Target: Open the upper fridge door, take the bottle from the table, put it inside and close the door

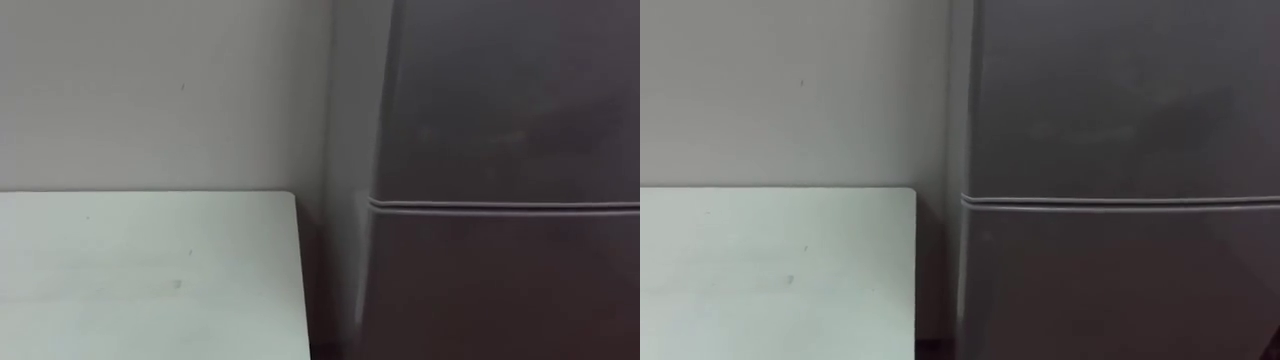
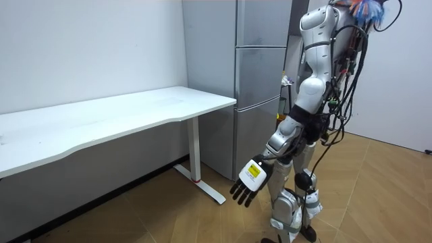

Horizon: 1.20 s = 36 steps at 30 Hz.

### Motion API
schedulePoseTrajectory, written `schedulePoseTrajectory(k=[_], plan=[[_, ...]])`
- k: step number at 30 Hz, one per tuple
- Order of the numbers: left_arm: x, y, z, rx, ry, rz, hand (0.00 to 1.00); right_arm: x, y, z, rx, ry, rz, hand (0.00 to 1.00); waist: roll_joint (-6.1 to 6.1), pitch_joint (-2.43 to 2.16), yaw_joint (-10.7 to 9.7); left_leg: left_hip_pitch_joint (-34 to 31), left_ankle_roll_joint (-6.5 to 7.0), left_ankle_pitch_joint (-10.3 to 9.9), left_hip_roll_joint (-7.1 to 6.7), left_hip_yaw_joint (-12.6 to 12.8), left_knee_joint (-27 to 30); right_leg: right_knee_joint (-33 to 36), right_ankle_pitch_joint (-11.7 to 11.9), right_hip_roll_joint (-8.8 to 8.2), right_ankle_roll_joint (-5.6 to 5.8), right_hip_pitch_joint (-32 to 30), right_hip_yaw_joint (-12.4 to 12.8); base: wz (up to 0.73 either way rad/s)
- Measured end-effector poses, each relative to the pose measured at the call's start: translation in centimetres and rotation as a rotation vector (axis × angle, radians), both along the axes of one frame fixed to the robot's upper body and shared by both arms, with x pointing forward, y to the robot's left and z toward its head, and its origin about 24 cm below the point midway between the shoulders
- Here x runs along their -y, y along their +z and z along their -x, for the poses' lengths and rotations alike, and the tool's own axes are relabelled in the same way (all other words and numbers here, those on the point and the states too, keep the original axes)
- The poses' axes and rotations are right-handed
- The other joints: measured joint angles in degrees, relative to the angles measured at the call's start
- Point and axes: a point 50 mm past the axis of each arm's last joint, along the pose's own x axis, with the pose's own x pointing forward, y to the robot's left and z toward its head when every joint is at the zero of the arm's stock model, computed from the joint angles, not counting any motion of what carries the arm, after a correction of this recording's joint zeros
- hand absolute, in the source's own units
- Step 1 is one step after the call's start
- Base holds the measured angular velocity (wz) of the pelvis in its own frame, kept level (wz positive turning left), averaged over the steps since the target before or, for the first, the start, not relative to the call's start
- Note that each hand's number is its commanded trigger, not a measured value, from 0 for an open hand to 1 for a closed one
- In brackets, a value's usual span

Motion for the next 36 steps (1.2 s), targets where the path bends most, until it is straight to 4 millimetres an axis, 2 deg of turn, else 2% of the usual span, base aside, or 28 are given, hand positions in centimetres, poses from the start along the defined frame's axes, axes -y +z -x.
schedulePoseTrajectory(k=[5, 8, 10, 16, 18, 23, 28, 36], plan=[[0.4, -0.1, -0.2, 0.011, 0.016, 0.015, 0.0, -0.5, -3.4, 1.7, -0.002, -0.028, -0.179, 0.0, 0.84, 0.04, -0.1, 0.0, -0.01, 0.0, 0.04, 0.2, -0.2, 0.0, 0.0, 0.05, -0.03, -0.5, -0.1, -0.01], [0.9, -0.3, -0.1, 0.018, 0.04, 0.026, 0.0, -0.9, -6.8, 2.9, 0.017, -0.079, -0.377, 0.0, 1.16, 0.04, -0.1, 0.0, 0.0, 0.0, -0.02, 0.3, -0.2, -0.1, 0.0, -0.03, -0.02, -0.1, 0.0, 0.01], [0.9, -0.2, -0.5, 0.031, 0.042, 0.019, 0.0, -1.2, -9.9, 4.3, -0.011, -0.147, -0.517, 0.0, 1.2, 0.05, 0.0, 0.0, 0.0, 0.0, -0.06, 0.2, -0.6, -0.2, 0.0, -0.04, 0.04, -0.2, 0.0, 0.04], [1.0, -0.2, -0.8, 0.048, 0.052, 0.021, 0.0, -3.5, -15.1, 7.0, -0.168, -0.201, -0.682, 0.0, 1.98, -0.05, 0.0, 0.1, 0.01, 0.0, -0.15, 0.4, -0.7, 0.1, -0.1, -0.12, 0.11, -0.4, 0.2, 0.0], [1.3, -0.3, -1.0, 0.054, 0.055, 0.029, 0.0, -4.2, -16.0, 7.6, -0.226, -0.188, -0.698, 0.0, 2.26, -0.15, 0.1, 0.1, 0.01, 0.0, -0.18, 0.7, -0.7, 0.0, -0.1, -0.17, 0.13, -0.4, 0.1, -0.06], [2.2, -0.7, -1.8, 0.083, 0.086, 0.048, 0.0, -6.4, -19.1, 9.2, -0.429, -0.109, -0.745, 0.0, 3.23, -0.03, 0.2, 0.1, 0.03, 0.0, -0.16, 1.1, -0.8, -0.1, -0.1, -0.13, 0.21, -0.7, 1.0, -0.05], [2.8, -1.1, -1.3, 0.064, 0.108, 0.068, 0.0, -8.7, -21.9, 11.4, -0.652, -0.034, -0.782, 0.0, 3.72, -0.12, 0.3, 0.4, 0.04, 0.0, -0.15, 1.4, -1.0, 0.1, -0.2, -0.07, 0.25, -0.8, 1.5, -0.04], [2.8, -1.2, -0.7, 0.035, 0.106, 0.061, 0.0, -10.6, -23.4, 11.4, -0.878, 0.24, -0.754, 0.0, 3.51, -0.07, 0.9, 0.8, 0.06, 0.0, -0.18, 1.4, -1.2, 0.1, -0.2, -0.07, 0.25, -0.8, 1.6, 0.0]])
